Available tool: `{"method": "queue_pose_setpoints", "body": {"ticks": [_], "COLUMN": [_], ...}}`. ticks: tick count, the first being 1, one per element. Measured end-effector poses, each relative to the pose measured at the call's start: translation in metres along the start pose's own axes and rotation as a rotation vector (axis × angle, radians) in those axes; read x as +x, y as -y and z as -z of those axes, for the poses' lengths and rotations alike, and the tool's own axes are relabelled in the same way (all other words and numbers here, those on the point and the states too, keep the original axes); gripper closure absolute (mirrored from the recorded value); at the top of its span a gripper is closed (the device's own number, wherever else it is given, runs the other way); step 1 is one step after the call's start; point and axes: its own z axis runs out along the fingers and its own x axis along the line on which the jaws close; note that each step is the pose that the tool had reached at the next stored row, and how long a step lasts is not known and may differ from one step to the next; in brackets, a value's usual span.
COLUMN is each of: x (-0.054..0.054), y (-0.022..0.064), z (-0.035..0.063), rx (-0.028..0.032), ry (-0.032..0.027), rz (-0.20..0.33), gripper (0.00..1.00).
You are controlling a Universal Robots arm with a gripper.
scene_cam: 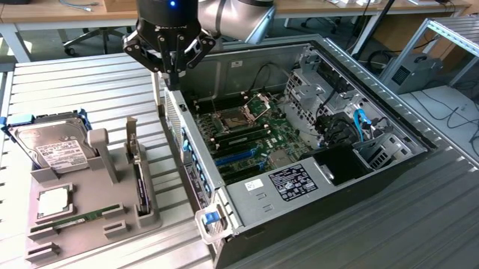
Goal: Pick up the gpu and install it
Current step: 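Reach for the gpu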
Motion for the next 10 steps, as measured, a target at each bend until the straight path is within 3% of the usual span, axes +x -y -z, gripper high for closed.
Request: {"method": "queue_pose_setpoints", "body": {"ticks": [10], "x": [0.0071], "y": [0.0006], "z": [0.0002], "rx": [0.0], "ry": [-0.0001], "rz": [0.0], "gripper": [0.89]}}
